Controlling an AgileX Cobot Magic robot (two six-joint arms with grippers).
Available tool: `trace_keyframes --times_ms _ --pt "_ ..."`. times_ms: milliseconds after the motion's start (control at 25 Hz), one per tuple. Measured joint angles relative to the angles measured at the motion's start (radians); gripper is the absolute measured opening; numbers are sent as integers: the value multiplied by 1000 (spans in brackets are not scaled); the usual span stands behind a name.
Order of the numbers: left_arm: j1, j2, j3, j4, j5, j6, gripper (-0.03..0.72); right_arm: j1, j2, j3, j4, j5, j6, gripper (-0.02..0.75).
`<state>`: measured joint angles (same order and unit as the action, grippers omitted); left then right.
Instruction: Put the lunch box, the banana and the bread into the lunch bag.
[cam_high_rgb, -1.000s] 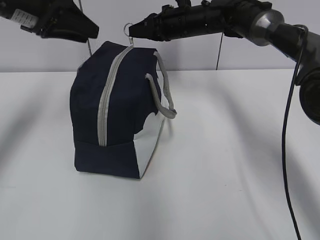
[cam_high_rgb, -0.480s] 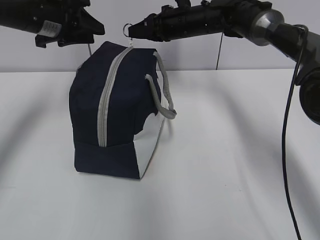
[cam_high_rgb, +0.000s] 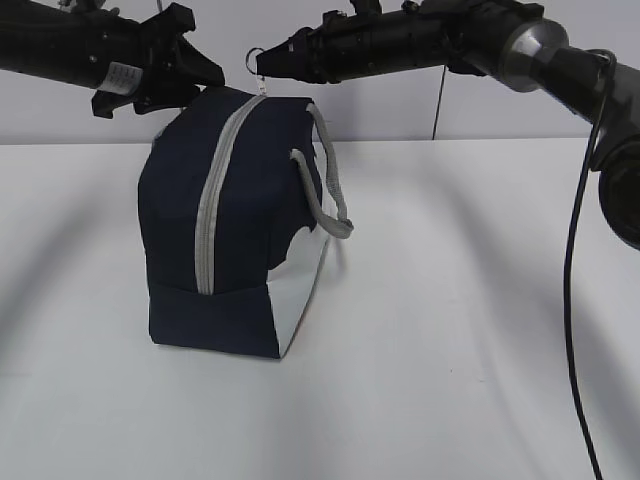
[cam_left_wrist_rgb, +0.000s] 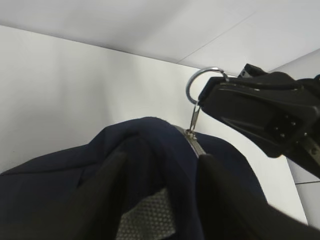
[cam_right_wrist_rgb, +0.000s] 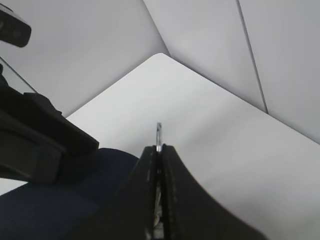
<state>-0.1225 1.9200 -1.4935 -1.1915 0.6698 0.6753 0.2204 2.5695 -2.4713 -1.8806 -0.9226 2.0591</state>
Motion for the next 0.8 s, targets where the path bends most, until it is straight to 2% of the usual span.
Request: trace_keyframes --times_ms 360,440,600,800 --pt "-26 34 0 -38 -19 3 312 0 0 0 0 0 0 -16" --pt "-27 34 0 -38 -19 3 259 0 0 0 0 -2 0 -16" --pt "-29 34 0 -33 -17 4 46 0 0 0 0 -2 0 -16" --pt "-30 34 0 -31 0 17 15 0 0 0 0 24 53 -16"
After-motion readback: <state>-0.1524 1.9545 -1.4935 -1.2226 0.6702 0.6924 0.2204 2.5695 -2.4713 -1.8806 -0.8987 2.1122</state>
